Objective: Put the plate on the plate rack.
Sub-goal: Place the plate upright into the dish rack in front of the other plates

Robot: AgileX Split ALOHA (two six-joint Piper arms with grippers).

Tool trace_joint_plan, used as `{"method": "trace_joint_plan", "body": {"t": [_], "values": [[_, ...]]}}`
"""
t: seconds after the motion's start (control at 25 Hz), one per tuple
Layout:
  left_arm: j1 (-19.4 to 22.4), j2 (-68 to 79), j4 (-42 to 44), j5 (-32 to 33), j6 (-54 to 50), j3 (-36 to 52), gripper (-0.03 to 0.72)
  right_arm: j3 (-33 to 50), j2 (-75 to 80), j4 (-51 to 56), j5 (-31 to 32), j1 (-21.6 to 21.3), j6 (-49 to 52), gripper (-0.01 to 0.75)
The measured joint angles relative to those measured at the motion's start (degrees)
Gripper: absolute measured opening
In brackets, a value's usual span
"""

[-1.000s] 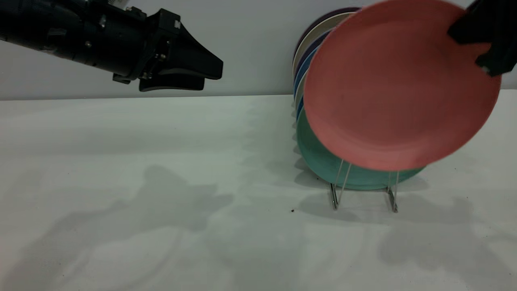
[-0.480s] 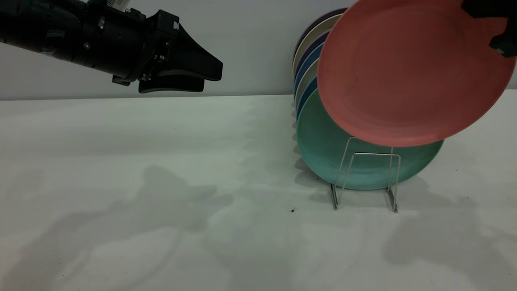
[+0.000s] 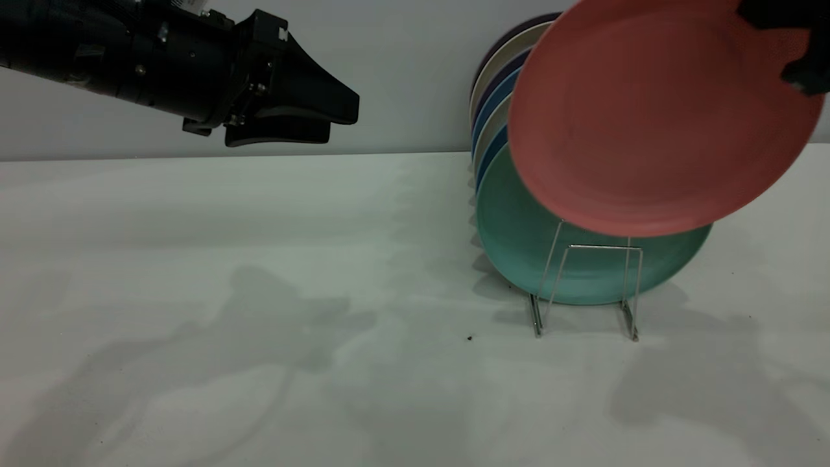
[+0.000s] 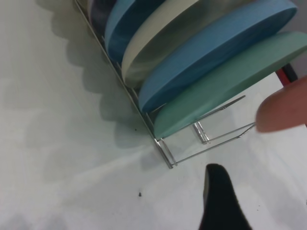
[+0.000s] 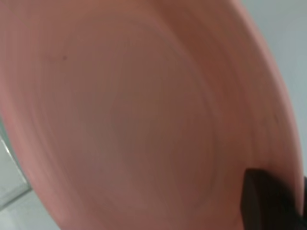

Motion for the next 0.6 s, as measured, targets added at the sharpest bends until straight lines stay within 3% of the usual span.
{"method": "trace_joint_plan", "body": {"t": [0.4,0.6], "values": [[0.00,0.00,-0.11,0.18,0.05,0.00,0.458,-2.24,3.01,0.06,-4.13,1.63,-3.05,0.019],[0.00,0.00,-0.11,0.18,0.05,0.00,0.458,-4.21,3.32,0.68,-3.31,1.63,-3.95,0.019]]}}
